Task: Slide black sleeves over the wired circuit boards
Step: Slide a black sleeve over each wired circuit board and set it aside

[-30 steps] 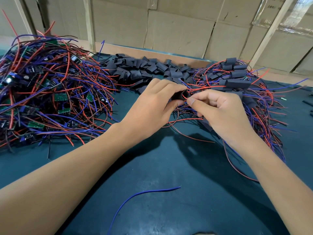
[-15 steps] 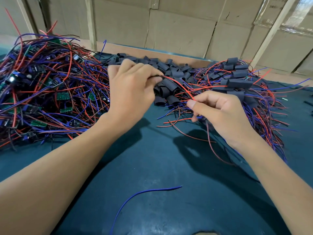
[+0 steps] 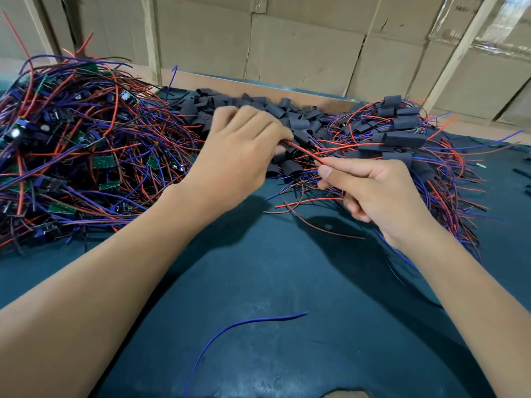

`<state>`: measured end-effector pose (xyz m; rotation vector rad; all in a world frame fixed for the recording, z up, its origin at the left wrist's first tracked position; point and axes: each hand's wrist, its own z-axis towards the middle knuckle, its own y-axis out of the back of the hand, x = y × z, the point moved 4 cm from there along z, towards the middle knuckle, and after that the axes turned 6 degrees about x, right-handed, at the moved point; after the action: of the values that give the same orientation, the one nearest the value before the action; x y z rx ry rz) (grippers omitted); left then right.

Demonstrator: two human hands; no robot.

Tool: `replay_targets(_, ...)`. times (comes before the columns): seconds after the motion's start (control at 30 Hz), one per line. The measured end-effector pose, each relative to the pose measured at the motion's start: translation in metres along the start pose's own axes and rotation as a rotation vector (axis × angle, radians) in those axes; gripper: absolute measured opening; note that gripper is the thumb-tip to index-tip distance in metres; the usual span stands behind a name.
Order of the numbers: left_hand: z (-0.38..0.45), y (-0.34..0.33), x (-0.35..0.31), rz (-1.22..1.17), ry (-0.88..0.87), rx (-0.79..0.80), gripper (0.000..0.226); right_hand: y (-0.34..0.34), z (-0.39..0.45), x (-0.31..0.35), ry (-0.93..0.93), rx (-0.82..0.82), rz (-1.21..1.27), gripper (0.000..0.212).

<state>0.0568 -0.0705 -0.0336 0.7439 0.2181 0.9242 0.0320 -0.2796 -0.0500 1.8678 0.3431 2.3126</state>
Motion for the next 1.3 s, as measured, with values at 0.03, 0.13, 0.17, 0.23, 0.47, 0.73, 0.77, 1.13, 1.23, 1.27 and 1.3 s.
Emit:
replay_targets(0.03,0.0,-0.003,-0.004,-0.025,-0.037,0.054,0.024,-0.001,0.0,0.0,0.001,0.005,-0.009,0.013)
replay_targets(0.13,0.001,-0.01,-0.015,-0.081,-0.094,0.134,0.026,-0.005,0.0,-0.001,0.004,0.015,-0.025,0.014)
replay_targets(0.17,0.001,-0.012,-0.018,-0.099,-0.105,0.141,0.025,-0.006,0.0,-0.001,0.007,0.023,-0.023,0.014)
replay_targets(0.23,0.002,-0.014,-0.02,-0.138,-0.108,0.16,0.023,-0.007,0.0,0.002,0.007,0.059,0.003,0.015)
replay_targets(0.47,0.001,-0.016,-0.01,-0.296,-0.048,0.162,0.023,-0.004,0.003,0.004,-0.009,0.084,0.06,0.025)
replay_targets(0.73,0.001,-0.01,-0.024,-0.37,-0.122,0.129,0.024,-0.005,0.001,0.006,0.087,0.057,0.03,0.01)
replay_targets(0.77,0.001,-0.009,-0.024,-0.366,-0.123,0.126,0.024,-0.004,0.001,0.005,0.077,0.039,0.049,0.01)
replay_targets(1.13,0.001,-0.008,-0.029,-0.365,-0.131,0.123,0.025,-0.005,0.0,0.002,-0.065,0.109,0.253,0.018)
replay_targets(1.23,0.0,-0.009,-0.03,-0.38,-0.118,0.123,0.025,-0.008,0.0,0.002,-0.063,0.094,0.249,0.017)
replay_targets(1.27,0.0,-0.009,-0.03,-0.386,-0.114,0.121,0.025,-0.009,0.0,0.002,-0.066,0.088,0.253,0.017)
replay_targets(1.3,0.0,-0.008,-0.03,-0.391,-0.113,0.119,0.024,-0.009,0.0,0.001,-0.073,0.082,0.258,0.018)
